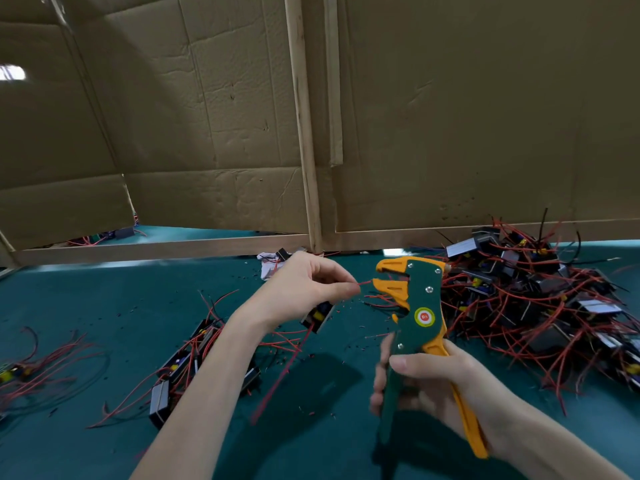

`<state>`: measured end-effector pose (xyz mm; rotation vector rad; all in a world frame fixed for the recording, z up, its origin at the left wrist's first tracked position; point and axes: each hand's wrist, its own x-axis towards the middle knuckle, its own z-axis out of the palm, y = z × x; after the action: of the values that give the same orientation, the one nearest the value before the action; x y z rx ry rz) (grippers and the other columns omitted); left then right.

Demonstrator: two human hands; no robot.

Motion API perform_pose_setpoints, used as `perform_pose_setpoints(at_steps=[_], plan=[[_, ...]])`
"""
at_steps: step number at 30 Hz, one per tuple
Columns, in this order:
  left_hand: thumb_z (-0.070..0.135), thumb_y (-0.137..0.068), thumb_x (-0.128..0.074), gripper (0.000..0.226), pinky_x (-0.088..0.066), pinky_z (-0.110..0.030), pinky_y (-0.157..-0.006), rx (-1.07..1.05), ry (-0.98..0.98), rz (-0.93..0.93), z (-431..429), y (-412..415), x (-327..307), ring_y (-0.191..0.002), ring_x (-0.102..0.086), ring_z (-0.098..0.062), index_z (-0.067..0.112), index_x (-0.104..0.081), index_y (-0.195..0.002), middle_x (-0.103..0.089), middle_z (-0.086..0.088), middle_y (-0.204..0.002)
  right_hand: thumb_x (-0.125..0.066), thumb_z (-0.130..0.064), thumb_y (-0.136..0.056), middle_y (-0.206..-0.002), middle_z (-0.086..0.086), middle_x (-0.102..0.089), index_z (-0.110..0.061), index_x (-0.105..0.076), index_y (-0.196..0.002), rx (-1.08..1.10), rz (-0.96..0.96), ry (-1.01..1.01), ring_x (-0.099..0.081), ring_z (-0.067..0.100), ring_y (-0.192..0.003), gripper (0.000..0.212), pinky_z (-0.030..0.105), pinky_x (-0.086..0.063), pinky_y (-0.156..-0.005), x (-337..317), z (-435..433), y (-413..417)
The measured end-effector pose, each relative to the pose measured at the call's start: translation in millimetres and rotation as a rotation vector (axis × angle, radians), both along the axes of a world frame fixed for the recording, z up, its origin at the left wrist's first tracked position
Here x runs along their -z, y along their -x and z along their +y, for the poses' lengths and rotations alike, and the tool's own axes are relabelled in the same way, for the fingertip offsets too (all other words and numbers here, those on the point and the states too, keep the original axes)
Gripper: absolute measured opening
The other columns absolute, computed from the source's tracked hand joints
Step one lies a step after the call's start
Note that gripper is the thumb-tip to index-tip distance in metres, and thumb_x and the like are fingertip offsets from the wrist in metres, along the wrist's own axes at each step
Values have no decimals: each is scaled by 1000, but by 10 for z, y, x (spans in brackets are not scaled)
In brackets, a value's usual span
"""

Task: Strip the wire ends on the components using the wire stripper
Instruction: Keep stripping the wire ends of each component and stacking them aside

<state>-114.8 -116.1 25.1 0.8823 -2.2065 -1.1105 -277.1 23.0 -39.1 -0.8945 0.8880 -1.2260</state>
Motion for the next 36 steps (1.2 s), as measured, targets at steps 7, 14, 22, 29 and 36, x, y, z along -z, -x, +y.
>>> perform_pose_setpoints(at_steps=[7,14,22,29,36], plan=[[14,-84,-72,7,-36,-6,-63,-278,431,78,-29,184,23,-65,-51,5,19,-75,-80,-62,19,-69,-71,8,-59,-79,26,-65,3,-72,-73,101,-187,-210,-68,40,-69,15,45,-59,-63,73,-118,84],[9,-92,-61,7,-50,-16,-72,-413,340,595,145,1043,-399,-74,-65,-12,12,-67,-92,-66,5,-80,-67,2,-59,-80,28,-65,7,-69,-73,91,-249,-340,-68,41,-69,15,50,-59,-64,81,-127,129],[-1,-94,-52,33,-46,-41,-102,31,-199,371,440,2009,-234,-113,-58,-25,5,-55,-126,-59,-17,-126,-57,2,-69,-71,16,-60,0,-71,-71,86,-169,-340,-62,30,-60,14,46,-55,-73,69,-115,174],[7,-96,-53,41,-39,-32,-107,285,-35,210,531,1391,-215,-130,-48,-16,22,-53,-133,-49,-4,-143,-58,2,-65,-73,24,-65,6,-62,-84,151,-258,-335,-68,36,-61,19,46,-60,-61,49,-172,210],[0,-91,-45,37,-45,-29,-95,-220,245,-779,-114,0,-75,-117,-55,-24,14,-60,-122,-58,-7,-129,-62,0,-66,-80,25,-66,6,-61,-90,181,-231,-310,-68,40,-71,25,52,-60,-67,70,-177,243]])
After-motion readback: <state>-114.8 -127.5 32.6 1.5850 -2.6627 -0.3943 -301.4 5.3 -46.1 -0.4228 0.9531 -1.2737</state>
